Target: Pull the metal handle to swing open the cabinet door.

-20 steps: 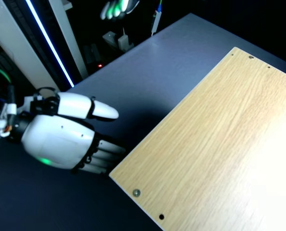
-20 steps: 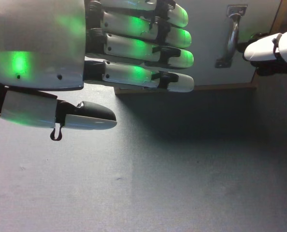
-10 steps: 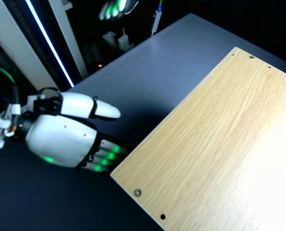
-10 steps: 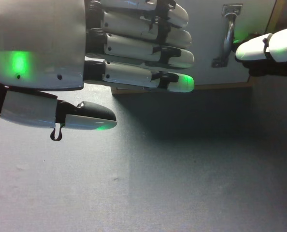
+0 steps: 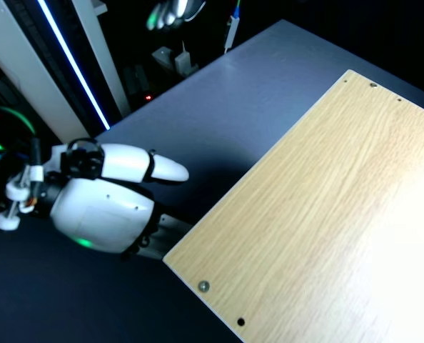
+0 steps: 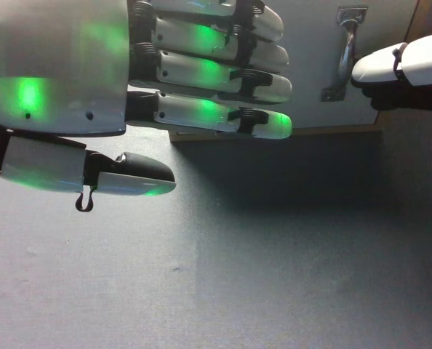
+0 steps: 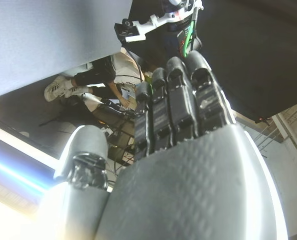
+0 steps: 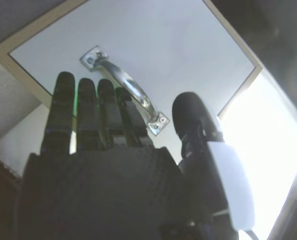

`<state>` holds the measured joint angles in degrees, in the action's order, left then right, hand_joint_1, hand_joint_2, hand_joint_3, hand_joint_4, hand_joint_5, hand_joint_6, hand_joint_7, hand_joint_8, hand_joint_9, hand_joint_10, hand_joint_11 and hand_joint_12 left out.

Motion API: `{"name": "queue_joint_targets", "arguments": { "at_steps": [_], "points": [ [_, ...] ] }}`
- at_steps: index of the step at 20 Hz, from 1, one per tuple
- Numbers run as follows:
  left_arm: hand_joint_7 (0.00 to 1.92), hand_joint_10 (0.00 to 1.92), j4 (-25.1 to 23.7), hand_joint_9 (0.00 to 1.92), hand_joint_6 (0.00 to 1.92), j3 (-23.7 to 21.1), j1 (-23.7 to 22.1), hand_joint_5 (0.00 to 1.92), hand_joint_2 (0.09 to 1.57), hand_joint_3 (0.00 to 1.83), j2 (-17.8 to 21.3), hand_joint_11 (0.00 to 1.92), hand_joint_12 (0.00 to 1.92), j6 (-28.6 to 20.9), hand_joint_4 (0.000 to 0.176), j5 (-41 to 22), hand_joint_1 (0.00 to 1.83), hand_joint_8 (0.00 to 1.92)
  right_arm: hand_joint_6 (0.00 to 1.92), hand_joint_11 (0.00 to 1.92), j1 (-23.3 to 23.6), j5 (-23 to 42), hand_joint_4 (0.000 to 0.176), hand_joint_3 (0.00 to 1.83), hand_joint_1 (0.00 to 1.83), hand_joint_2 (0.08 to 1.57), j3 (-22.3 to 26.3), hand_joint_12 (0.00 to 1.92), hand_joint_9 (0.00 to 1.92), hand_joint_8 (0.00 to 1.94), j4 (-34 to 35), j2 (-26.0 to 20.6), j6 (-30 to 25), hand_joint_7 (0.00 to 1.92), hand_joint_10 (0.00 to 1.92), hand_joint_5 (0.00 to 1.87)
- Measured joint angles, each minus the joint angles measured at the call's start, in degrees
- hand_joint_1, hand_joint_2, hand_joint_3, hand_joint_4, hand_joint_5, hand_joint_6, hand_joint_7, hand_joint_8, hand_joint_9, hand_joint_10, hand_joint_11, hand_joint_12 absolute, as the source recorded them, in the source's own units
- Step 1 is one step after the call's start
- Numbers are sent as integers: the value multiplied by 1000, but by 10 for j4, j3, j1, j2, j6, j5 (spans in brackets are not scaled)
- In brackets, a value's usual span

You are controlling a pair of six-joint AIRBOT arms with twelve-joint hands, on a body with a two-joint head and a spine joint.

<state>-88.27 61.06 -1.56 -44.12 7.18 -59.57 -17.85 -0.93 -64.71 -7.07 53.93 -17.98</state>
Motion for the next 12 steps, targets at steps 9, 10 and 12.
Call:
{"name": "queue_joint_targets", "arguments": {
  "at_steps": [9,10,12],
  "points": [
    [277,0,0,253,0,0,0,255,1571,52,0,0,570,0,0,0,0,0,2,0,2,-5,0,97,0,1571,12,258,49,2,2,-5,0,50,2,36],
    [276,0,0,253,0,0,0,255,1571,54,0,0,569,0,0,0,0,0,4,0,2,-6,0,98,0,1571,16,259,51,2,2,-8,0,52,2,39],
    [275,1,0,252,1,0,0,257,1571,61,0,0,567,0,0,0,0,0,3,0,2,-7,0,94,0,1571,21,262,50,2,2,-10,0,52,2,39]
  ]
}}
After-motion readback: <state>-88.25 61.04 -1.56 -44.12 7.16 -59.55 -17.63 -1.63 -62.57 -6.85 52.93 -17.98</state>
